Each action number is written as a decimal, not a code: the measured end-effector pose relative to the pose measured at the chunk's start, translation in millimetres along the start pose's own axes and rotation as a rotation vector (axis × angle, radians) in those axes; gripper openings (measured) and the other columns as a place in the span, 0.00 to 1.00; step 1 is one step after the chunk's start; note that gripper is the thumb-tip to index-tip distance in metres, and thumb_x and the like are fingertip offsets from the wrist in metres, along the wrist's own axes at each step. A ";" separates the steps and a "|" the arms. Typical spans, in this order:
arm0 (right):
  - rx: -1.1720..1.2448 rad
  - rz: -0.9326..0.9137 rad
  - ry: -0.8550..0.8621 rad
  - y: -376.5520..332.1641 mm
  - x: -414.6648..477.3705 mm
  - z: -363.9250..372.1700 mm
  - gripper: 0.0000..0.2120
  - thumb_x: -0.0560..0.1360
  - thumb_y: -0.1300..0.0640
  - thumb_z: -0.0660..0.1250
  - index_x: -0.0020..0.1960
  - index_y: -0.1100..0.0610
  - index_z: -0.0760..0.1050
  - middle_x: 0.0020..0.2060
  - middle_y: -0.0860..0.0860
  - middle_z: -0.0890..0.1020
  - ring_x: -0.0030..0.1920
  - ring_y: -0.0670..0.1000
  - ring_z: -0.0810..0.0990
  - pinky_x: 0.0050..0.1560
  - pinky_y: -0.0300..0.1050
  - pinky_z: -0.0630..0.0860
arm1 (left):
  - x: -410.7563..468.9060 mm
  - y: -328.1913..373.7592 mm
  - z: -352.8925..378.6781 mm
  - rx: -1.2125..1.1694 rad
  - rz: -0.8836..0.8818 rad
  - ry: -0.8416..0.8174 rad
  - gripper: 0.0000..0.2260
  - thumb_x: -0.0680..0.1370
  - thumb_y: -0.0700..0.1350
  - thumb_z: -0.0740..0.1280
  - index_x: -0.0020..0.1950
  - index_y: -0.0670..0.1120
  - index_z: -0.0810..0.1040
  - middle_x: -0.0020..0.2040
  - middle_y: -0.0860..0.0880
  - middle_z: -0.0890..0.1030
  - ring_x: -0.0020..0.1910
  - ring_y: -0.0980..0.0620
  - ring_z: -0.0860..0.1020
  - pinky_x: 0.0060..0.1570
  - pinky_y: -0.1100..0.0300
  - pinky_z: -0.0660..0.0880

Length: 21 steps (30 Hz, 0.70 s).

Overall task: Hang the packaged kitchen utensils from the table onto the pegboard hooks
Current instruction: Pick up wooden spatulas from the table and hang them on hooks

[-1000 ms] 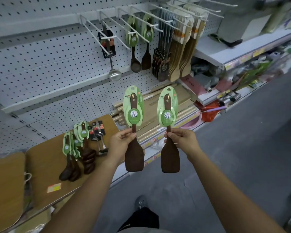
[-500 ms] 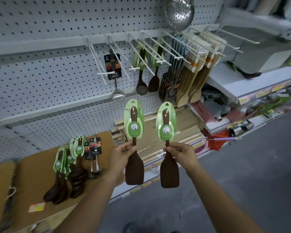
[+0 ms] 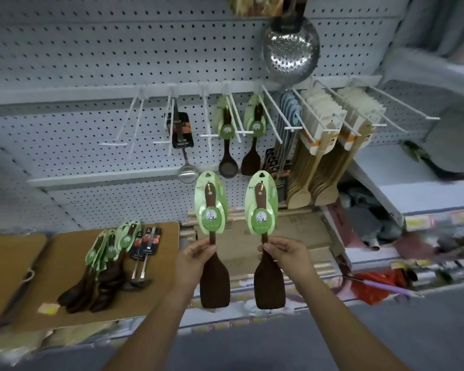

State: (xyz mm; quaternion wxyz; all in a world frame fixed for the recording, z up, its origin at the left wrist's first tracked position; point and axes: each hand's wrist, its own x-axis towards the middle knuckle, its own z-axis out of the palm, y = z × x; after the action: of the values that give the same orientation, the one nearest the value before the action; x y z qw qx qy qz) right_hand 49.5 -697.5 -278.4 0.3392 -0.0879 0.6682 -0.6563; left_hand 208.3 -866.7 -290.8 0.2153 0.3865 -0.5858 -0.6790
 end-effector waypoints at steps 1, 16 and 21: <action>-0.003 -0.007 -0.019 -4.4 1.7 -7.8 0.07 0.76 0.70 0.68 0.52 0.66 0.82 0.42 0.61 0.86 0.38 0.56 0.84 0.40 0.41 0.82 | -2.2 1.0 7.4 0.000 0.001 0.026 0.11 0.74 0.40 0.73 0.53 0.54 0.82 0.50 0.52 0.86 0.52 0.56 0.83 0.53 0.63 0.76; -0.011 -0.133 -0.049 -46.6 37.9 -28.9 0.08 0.75 0.71 0.69 0.52 0.64 0.83 0.39 0.55 0.87 0.40 0.51 0.85 0.53 0.49 0.81 | 10.1 9.2 40.0 -0.011 0.057 0.076 0.12 0.72 0.38 0.75 0.53 0.51 0.84 0.47 0.52 0.87 0.50 0.54 0.83 0.51 0.64 0.77; -0.010 -0.108 -0.022 -37.1 34.4 -25.9 0.08 0.74 0.71 0.70 0.53 0.64 0.82 0.42 0.58 0.87 0.43 0.56 0.87 0.51 0.47 0.83 | 18.2 1.8 38.6 -0.006 0.058 0.037 0.12 0.73 0.39 0.75 0.51 0.54 0.83 0.47 0.53 0.87 0.50 0.56 0.83 0.52 0.62 0.77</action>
State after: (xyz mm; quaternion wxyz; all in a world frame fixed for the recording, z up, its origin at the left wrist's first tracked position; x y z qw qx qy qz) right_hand -3.4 -700.3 -257.6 0.3101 -0.1327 0.6621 -0.6692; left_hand 166.9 -856.4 -293.4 0.2468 0.3813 -0.5907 -0.6669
